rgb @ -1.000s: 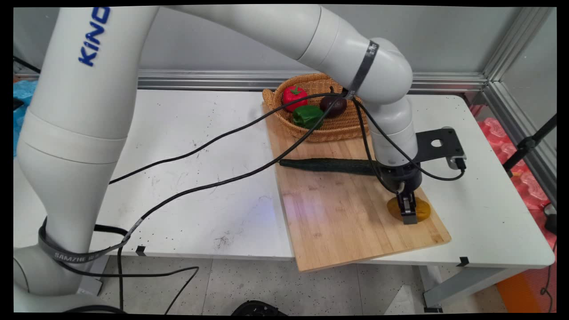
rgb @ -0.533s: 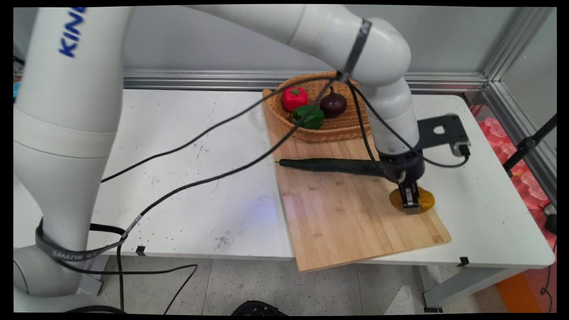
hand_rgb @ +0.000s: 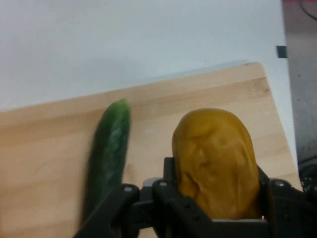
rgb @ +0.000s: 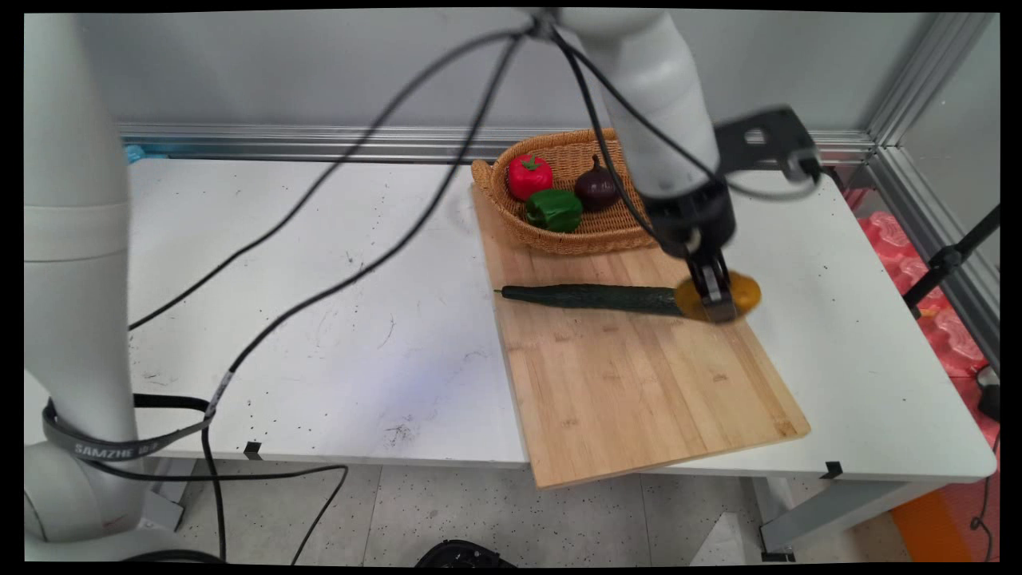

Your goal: Place the picked object in the vegetable basket

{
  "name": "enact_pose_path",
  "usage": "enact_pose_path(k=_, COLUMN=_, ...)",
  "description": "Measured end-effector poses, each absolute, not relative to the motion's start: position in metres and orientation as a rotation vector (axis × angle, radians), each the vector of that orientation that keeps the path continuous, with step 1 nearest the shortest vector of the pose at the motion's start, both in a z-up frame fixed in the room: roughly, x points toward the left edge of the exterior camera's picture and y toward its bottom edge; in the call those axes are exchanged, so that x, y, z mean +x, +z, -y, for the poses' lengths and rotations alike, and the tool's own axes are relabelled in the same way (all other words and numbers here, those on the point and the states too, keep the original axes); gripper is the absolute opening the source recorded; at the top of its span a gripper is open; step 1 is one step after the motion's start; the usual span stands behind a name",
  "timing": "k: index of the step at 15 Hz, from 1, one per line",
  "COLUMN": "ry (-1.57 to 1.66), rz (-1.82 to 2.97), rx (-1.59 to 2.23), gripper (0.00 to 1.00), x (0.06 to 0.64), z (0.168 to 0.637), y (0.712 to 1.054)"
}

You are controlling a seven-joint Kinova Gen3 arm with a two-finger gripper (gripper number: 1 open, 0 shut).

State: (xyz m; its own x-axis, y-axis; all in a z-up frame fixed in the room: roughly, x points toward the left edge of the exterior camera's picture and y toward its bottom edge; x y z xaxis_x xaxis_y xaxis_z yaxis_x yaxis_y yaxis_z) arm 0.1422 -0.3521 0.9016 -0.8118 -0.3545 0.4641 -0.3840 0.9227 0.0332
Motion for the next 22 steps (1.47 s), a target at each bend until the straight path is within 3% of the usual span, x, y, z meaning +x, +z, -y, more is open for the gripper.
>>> enact_pose_path(k=5, ry=0.168, rz=2.568, rx=0.778, gripper=0.00, x=0.207, z=0.365, y=0.941)
enact_pose_path(k=11, ry=0.270, rz=2.501, rx=0.998, gripper=0.00, x=0.266, z=0.400, y=0.961)
enact_pose_path(k=22, ry=0.308, rz=2.487, rx=1.079, gripper=0.00, x=0.281, z=0.465, y=0.916)
